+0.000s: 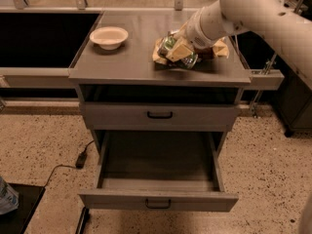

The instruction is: Pick green can from middle drawer and place on counter

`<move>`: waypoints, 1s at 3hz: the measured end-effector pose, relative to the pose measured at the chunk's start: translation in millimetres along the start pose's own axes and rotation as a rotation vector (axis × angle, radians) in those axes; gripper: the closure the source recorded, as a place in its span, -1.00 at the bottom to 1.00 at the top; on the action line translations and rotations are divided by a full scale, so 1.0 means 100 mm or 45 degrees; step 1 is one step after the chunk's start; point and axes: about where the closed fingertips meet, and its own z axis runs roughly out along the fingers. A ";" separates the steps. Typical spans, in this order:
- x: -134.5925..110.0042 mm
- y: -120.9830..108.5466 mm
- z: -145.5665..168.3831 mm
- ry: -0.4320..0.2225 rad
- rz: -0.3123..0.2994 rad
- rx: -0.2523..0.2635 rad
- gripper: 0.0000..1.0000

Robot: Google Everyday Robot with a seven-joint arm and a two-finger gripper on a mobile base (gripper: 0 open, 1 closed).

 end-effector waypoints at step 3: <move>0.10 -0.24 0.83 0.058 -0.079 -0.032 1.00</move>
Offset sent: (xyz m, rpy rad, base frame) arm 0.1015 0.0259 -0.0600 -0.1000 0.0151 0.0442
